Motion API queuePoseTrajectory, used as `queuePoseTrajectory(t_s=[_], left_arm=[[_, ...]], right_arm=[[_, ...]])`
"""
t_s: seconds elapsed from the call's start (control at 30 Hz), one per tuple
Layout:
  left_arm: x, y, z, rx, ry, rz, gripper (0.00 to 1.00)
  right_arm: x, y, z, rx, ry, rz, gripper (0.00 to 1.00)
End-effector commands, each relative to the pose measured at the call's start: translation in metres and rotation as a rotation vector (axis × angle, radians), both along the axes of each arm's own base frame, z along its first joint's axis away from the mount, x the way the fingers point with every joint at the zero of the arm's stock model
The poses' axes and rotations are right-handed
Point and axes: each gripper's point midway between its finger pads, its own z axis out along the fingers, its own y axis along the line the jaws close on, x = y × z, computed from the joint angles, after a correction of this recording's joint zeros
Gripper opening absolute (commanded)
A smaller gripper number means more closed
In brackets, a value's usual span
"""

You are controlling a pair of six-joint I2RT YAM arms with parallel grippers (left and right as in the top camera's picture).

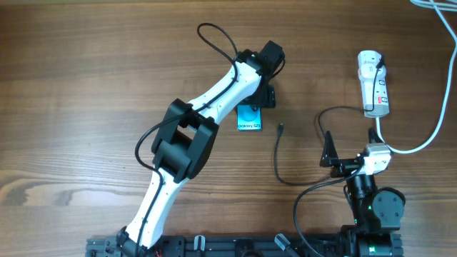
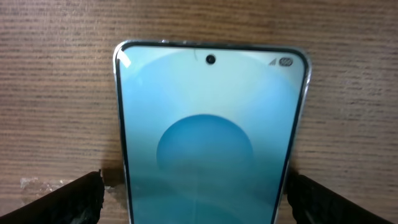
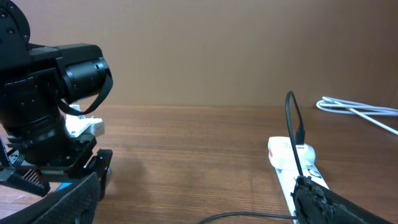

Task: Plug charger to phone and switch on socket
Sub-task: 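Lower the left gripper onto the phone's top edge and close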

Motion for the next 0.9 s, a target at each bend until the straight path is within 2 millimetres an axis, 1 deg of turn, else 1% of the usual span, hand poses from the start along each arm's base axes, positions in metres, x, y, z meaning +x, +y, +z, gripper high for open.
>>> queuePoseTrajectory(t_s=[0.0,0.17,0.33,0.43,0.47,0.5,0.53,0.63,0.7,0.77,0.87], left_arm=[[-0.0015,0.0036,-0.0075,0.015,0.022,0.021,0.95],[-0.0025,0.004,-0.0076,0.017,0.026,0.02,0.89],[-0.0024,0.0039,-0.0076,0.017,0.026,0.02,0.89],[-0.0025,0.004,-0.0076,0.017,0.026,0.02,0.88],[-0.0025,0.004,-0.0076,0.017,0.026,0.02,0.87],[-0.0025,0.004,-0.0076,0.017,0.026,0.02,0.82],[-0.0028,0.0036,-0.0076,0.015,0.028,0.02,0.79],[-0.0027,0.0035,-0.0076,0.015,0.028,0.02,0.85],[-0.0028,0.0035,-0.0076,0.014,0.028,0.02,0.86],[-0.0032,0.003,-0.0077,0.011,0.031,0.02,0.93],[-0.0065,-0.0019,-0.0082,-0.017,0.051,0.018,0.94]], right_arm=[[-0.0004,-0.0007,0.0021,0.012,-0.009,-0.007,1.0],[-0.0004,-0.0007,0.0021,0.012,-0.009,-0.007,1.0],[-0.0004,-0.0007,0.0021,0.013,-0.009,-0.007,1.0],[-0.0004,-0.0008,0.0021,0.012,-0.009,-0.007,1.0],[-0.0004,-0.0007,0.0021,0.012,-0.009,-0.007,1.0],[-0.0004,-0.0008,0.0021,0.013,-0.009,-0.007,1.0],[-0.0004,-0.0007,0.0021,0.012,-0.009,-0.007,1.0],[-0.0004,-0.0007,0.0021,0.013,-0.009,-0.007,1.0],[-0.0004,-0.0007,0.0021,0.013,-0.009,-0.007,1.0],[-0.0004,-0.0007,0.0021,0.013,-0.009,-0.007,1.0],[-0.0004,-0.0007,0.0021,0.012,-0.009,-0.007,1.0]])
